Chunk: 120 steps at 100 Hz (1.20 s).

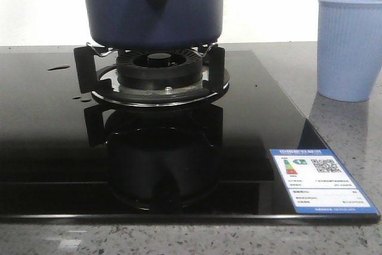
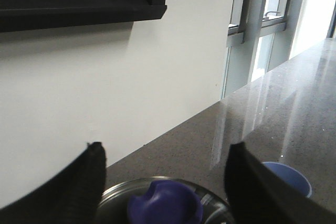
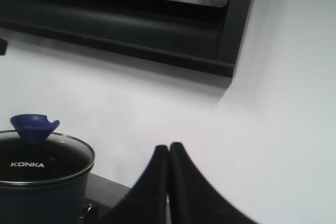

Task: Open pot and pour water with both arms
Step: 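Lower the lid onto the saucepan with the left gripper and release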

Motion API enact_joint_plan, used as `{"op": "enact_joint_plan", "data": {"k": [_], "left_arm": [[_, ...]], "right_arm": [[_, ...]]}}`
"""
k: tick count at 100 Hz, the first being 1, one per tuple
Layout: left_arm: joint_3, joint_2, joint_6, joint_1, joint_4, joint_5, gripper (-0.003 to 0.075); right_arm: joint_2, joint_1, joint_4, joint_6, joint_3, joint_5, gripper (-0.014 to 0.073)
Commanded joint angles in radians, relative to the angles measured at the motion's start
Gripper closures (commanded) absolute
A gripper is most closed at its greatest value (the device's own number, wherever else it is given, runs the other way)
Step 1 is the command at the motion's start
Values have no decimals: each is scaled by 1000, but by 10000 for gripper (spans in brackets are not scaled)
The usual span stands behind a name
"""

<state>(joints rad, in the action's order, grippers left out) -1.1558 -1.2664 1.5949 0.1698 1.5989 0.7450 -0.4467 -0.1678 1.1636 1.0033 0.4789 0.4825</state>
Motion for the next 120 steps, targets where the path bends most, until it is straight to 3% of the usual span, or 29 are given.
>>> {"op": "enact_joint_plan", "data": {"k": [1, 15, 26, 43, 55, 79, 120], "left_arm": [[15, 121, -106, -31, -60, -2, 450], [153, 309, -119, -57, -88, -98, 567], [293, 471, -119, -61, -90, -200, 602], [495, 702, -119, -61, -90, -286, 660], [600, 823, -123, -61, -87, -291, 740], [662, 937, -144, -61, -87, -316, 739], [662, 940, -144, -61, -86, -309, 739]], "right_arm": [[-4, 17, 21, 55, 28, 12, 664], [10, 58, 234, 236, 28, 9, 664], [30, 96, 402, 464, 28, 24, 664], [56, 125, 557, 683, 28, 116, 664], [75, 134, 580, 699, 28, 180, 664], [90, 134, 580, 699, 28, 285, 664], [90, 134, 580, 699, 28, 288, 664]]}}
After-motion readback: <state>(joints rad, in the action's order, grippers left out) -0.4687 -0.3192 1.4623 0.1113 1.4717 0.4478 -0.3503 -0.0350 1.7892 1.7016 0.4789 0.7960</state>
